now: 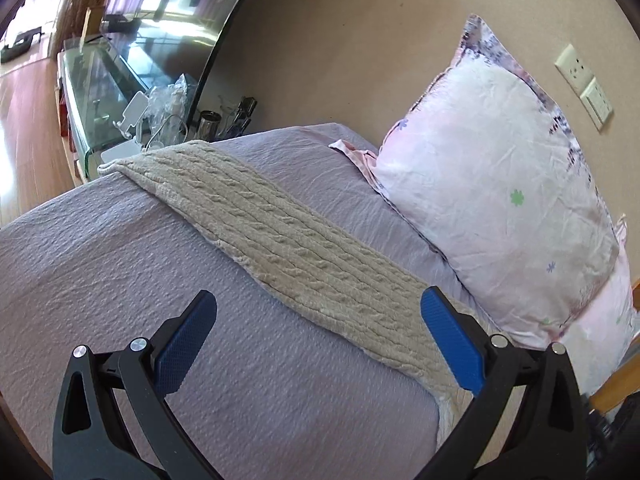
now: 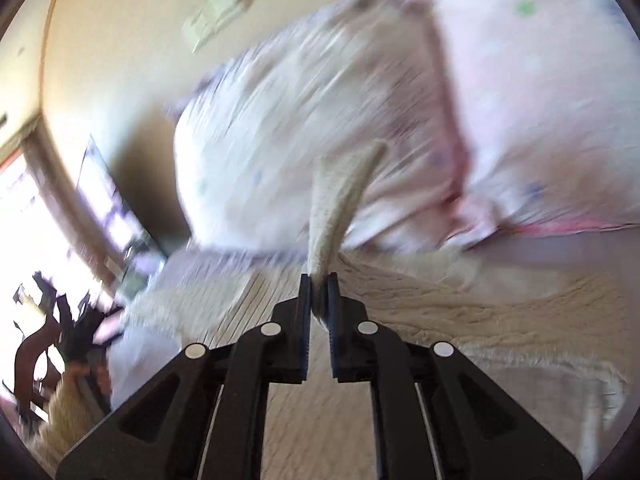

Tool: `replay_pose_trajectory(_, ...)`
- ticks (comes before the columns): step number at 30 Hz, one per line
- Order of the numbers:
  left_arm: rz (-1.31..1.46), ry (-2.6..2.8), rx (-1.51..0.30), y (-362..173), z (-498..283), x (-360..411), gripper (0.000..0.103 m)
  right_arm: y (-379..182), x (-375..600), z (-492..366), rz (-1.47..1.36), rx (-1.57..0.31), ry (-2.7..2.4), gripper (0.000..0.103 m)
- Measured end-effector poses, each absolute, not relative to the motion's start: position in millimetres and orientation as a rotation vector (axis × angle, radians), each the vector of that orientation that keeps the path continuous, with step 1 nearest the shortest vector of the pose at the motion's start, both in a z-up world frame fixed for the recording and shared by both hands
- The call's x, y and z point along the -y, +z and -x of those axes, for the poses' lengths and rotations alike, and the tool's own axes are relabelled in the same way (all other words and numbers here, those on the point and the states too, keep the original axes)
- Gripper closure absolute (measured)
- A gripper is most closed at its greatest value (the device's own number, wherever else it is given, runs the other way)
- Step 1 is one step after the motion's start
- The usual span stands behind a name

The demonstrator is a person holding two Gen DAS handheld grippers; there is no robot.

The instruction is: Fold small clothes

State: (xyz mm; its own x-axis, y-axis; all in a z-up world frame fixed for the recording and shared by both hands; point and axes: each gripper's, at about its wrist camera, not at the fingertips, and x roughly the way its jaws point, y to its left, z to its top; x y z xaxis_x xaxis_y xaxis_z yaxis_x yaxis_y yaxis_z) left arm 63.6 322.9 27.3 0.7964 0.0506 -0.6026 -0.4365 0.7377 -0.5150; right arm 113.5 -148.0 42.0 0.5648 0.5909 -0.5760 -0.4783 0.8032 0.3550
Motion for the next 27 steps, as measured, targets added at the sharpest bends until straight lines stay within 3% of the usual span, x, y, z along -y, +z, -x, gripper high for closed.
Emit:
replay_pose_trajectory(1, 0.693, 0.295, -0.597, 26.6, -67.4, -326.5, 0.001, 31.8, 134.2, -115.4, -0.150, -0.779, 0.667, 0.090)
replay_pose_trajectory(3, 0.693, 0.314, -0.609, 24.2, -73.7, -334.3, 0.003, 23.6, 129.8, -105.1, -0.146, -0.771, 0.677, 0.075)
replay_pose_trajectory(5, 0.725, 0.327, -0.620, 19.7, -78.5, -345.8, 0.009, 32.4, 148.5, -98.6, -0.161, -0.705, 0.638, 0.045)
replay_pose_trajectory(7, 0.787, 0.352, -0.627, 13.0, -80.9, -361.6, 0.015, 48.3, 180.6, -83.7, -0.194, -0.651, 0.590, 0.039)
replay_pose_trajectory(14, 0.985, 0.403, -0.589, 0.9, -81.0, -411.6, 0.046, 67.2, 251.4, -87.2, -0.255, -0.588, 0.467, 0.031)
replay_pose_trajectory(15, 0.981, 0.420, -0.610, 1.3, -84.9, -413.7, 0.059, 67.8, 256.0, -87.9, -0.261, -0.582, 0.457, 0.031)
replay_pose_trajectory(16, 0.977, 0.433, -0.636, 1.2, -89.4, -414.7, 0.083, 66.9, 261.6, -87.7, -0.272, -0.578, 0.450, 0.031)
replay_pose_trajectory(17, 0.969, 0.434, -0.649, 3.2, -93.9, -413.1, 0.093, 65.8, 266.8, -87.5, -0.281, -0.574, 0.448, 0.031)
replay_pose_trajectory(22, 0.683, 0.189, -0.563, 76.3, -122.9, -316.2, 0.096, 72.6, 284.5, -77.2, -0.281, -0.525, 0.424, 0.031)
replay_pose_trajectory(27, 0.234, -0.370, -0.582, 117.2, -136.3, -89.5, 0.096, 69.5, 301.6, -84.7, -0.366, -0.519, 0.390, 0.028)
